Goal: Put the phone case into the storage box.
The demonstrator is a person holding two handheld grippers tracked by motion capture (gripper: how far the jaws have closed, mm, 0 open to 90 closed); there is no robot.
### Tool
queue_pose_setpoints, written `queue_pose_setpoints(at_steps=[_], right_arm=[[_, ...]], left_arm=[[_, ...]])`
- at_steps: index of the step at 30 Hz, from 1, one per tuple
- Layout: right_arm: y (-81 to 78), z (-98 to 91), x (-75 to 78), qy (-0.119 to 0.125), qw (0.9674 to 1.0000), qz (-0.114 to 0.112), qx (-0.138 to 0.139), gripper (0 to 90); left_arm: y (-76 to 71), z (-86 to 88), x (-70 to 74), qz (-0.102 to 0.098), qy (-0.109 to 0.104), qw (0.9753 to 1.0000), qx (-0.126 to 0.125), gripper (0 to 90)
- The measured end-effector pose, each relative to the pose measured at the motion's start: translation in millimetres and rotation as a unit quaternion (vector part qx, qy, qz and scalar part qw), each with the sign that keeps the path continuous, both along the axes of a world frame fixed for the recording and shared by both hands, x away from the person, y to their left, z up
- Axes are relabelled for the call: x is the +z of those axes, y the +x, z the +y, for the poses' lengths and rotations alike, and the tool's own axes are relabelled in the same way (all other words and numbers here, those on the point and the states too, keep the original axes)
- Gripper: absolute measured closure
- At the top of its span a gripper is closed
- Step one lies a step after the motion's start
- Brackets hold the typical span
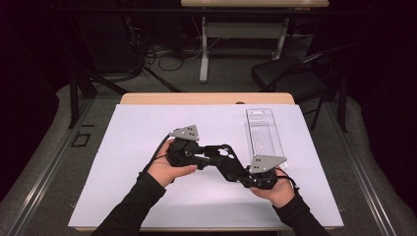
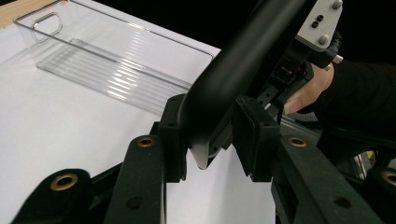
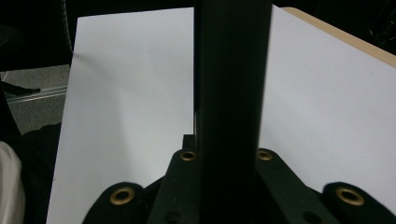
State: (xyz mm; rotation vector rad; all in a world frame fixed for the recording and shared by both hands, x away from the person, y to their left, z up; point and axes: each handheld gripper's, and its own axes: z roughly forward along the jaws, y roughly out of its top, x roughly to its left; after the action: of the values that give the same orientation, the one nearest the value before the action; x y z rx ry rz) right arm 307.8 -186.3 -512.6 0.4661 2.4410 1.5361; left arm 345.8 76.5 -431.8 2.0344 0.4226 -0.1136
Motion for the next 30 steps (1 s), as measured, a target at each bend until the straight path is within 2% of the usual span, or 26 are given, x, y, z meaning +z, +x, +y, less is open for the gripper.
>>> queue_pose_setpoints(at_steps=[11,21,30], right_arm=[[0.2,-0.3,0.0,0.002,1.0000,0.002,0.001,88.3],[0.7,-0.3,-0.5,0.005,1.0000,0.006,0.003,88.2],[2.9,-1.3,-1.5,0.008,0.9996,0.022,0.018,88.2]], left_arm=[[0.8,-0.4,-0.2,-0.005,-0.004,1.0000,-0.006,69.4],[1.1,1.0,0.9,0.003,-0.005,0.9999,-0.012,73.6],[3.9,2.1,-1.6,0.015,-0.009,0.9996,-0.021,76.2]])
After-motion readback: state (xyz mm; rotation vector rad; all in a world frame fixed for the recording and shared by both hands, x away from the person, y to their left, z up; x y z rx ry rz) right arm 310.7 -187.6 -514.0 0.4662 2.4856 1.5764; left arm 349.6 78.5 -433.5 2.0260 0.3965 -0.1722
